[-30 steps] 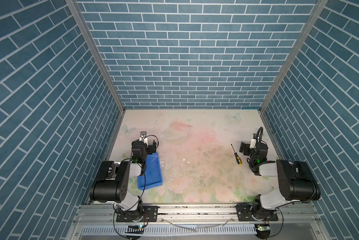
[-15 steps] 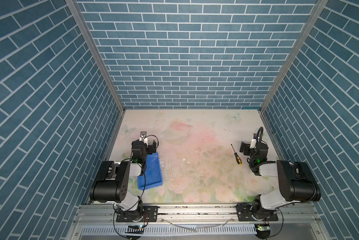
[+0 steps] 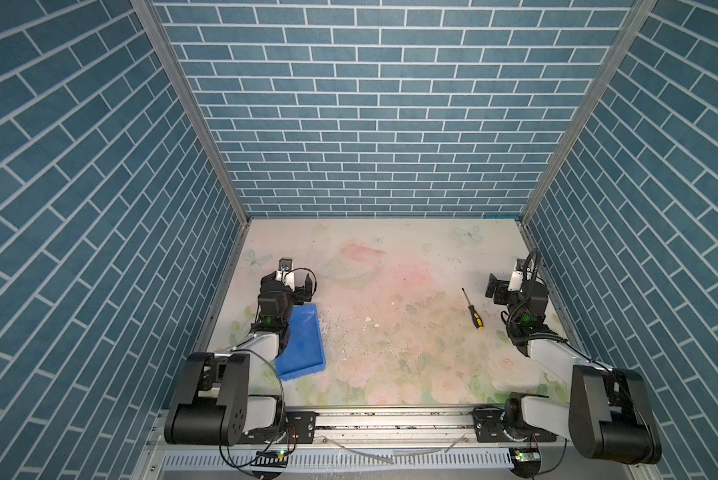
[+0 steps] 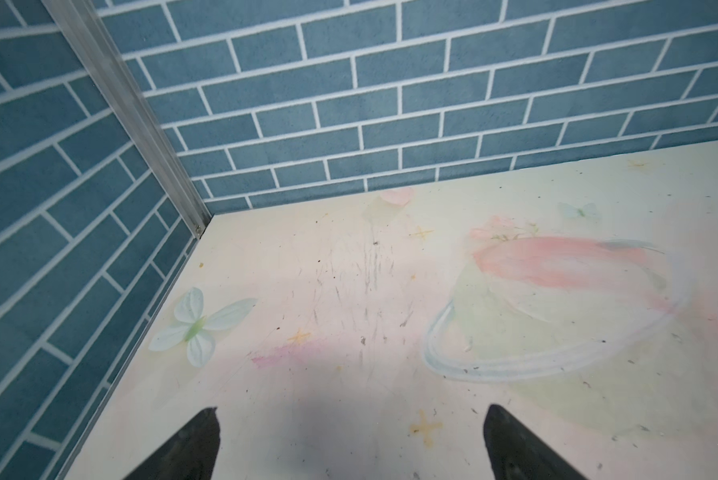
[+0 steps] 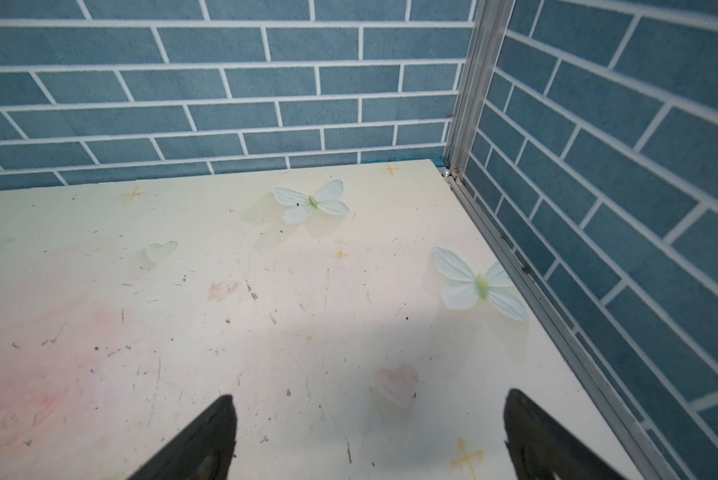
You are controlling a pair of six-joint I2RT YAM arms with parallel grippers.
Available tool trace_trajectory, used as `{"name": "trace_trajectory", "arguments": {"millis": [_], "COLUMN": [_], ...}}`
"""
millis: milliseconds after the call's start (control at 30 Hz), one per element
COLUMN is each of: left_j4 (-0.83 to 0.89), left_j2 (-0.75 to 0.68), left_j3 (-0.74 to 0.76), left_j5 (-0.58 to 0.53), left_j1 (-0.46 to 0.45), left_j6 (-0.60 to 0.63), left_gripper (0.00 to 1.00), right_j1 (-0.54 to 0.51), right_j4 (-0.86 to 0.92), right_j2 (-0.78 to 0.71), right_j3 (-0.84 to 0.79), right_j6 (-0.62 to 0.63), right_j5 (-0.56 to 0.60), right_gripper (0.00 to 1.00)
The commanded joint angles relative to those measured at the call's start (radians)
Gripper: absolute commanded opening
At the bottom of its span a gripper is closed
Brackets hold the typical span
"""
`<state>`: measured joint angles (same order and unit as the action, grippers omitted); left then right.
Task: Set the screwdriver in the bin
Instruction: 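Move the right gripper over the black-yellow screwdriver while the left arm reaches inward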
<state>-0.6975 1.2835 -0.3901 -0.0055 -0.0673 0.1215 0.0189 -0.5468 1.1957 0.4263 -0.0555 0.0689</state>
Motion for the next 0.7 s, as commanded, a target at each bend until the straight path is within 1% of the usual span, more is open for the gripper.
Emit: {"name": "trace_trajectory", "arguments": {"millis": [0, 133, 233, 400, 533, 600, 667], "left_j4": [0.115, 0.189, 0.219, 0.267, 0.307, 0.324, 0.336], "left_j2": [-0.051, -0.086, -0.089, -0.057, -0.017, 0.003, 0.019], "left_j3": [-0.045, -0.096, -0.125, -0.192, -0.245, -0.268, -0.286], "left_j5": [0.035, 0.058, 0.092, 0.118, 0.178, 0.204, 0.238], "left_j1": [-0.035, -0.113, -0.199, -0.367, -0.486, -0.542, -0.581], "left_j6": [0.029, 0.033, 0.031, 0.021, 0.031, 0.045, 0.064], "left_gripper": [1.00, 1.00, 1.00, 1.00, 1.00, 1.00, 1.00], "right_j1": [0.000, -0.002, -0.005, -0.028, -0.051, -0.067, -0.087], "right_j4": [0.175, 0.271, 0.346, 0.492, 0.596, 0.645, 0.706], "right_j2": [-0.057, -0.105, -0.145, -0.192, -0.188, -0.171, -0.144], "right_j3": [0.085, 0.097, 0.107, 0.140, 0.166, 0.182, 0.210], "right_j6": [-0.032, -0.080, -0.128, -0.179, -0.234, -0.236, -0.241], "right_j5": [-0.021, -0.049, -0.067, -0.063, -0.017, -0.036, -0.029], "right_gripper": [0.99, 0.99, 0.99, 0.99, 0.99, 0.99, 0.99]}}
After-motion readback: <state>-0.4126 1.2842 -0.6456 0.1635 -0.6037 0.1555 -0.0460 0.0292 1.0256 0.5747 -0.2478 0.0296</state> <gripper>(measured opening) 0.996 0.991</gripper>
